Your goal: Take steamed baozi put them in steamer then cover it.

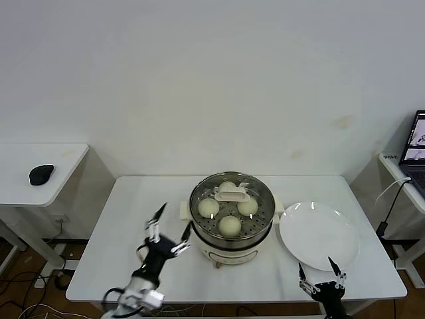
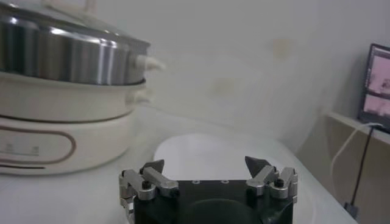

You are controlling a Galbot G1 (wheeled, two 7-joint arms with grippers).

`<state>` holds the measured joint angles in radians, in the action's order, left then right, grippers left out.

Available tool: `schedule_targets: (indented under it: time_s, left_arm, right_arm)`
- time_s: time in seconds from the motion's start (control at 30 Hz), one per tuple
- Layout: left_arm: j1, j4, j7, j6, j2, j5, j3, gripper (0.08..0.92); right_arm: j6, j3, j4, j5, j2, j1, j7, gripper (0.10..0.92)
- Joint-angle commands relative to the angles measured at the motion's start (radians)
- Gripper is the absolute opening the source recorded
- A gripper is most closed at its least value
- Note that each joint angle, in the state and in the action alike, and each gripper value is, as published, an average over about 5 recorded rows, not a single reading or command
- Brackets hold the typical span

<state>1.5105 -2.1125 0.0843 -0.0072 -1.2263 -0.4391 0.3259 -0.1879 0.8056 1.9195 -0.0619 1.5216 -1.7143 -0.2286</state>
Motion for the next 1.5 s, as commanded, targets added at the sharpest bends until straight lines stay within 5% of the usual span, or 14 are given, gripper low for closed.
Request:
schedule_targets:
  time_s: [0.03, 1.5]
  left_arm:
    - [0.300, 0.090, 0.150, -0.190, 0.005, 0.871, 0.205, 0.823]
    - [0.357, 0.155, 0.068, -0.257, -0.008, 0.748, 0.211, 0.823]
  right_arm:
    - [-0.014, -0.042, 0.043, 0.046, -0.086, -0.087, 0.008, 0.823]
    - [-0.041, -0.093, 0.029, 0.013, -0.094, -0.107, 0.011, 0.823]
